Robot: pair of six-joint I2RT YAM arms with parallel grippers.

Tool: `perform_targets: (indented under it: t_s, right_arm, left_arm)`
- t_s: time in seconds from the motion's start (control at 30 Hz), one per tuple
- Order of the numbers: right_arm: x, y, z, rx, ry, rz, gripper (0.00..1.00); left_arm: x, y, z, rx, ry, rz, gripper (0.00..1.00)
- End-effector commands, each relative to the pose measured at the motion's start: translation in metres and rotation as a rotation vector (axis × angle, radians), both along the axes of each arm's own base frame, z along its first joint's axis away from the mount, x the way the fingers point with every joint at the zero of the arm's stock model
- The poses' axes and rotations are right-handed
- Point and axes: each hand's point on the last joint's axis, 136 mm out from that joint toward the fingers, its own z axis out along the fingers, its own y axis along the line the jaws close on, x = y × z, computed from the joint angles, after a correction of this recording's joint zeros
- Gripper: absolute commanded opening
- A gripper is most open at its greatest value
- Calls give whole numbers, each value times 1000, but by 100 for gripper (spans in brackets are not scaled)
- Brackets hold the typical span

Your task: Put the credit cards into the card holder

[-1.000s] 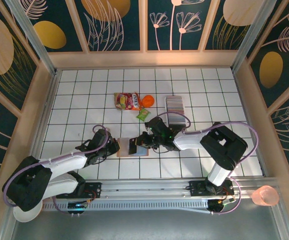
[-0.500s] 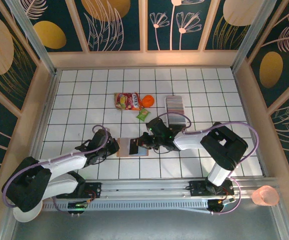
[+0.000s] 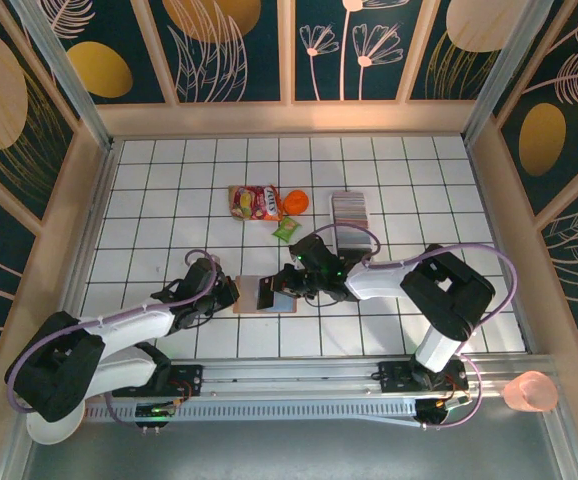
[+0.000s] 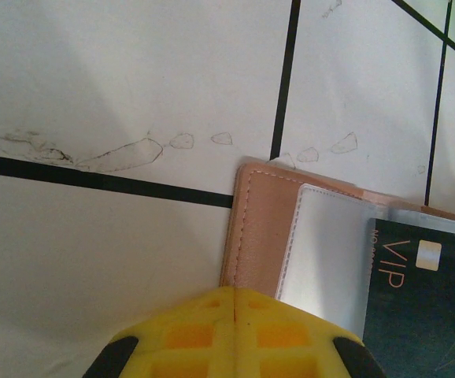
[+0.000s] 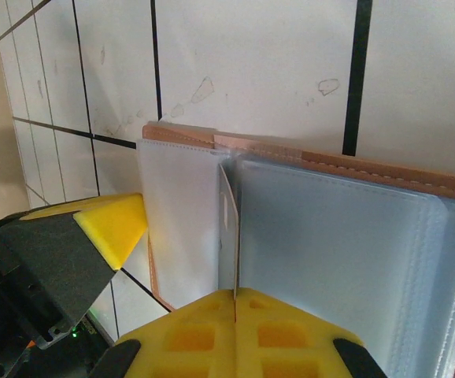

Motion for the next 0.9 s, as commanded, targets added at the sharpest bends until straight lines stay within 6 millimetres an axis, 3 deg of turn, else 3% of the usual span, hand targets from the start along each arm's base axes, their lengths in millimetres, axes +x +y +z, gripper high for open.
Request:
perform_targets:
  t_s: [0.0,0.4,0.87]
  right_arm:
    - [-3,6,-6,2,21,6,0]
    - [-1,15,-6,62,47,-19,0]
    - [-3,24,-14,-29,27,11,0]
  left_arm:
    - [-10,9,-15,48,42,-5,0]
    - [-13,10,-20,62,56,-13,0]
    - [-13,10,-22,65,61,-19,0]
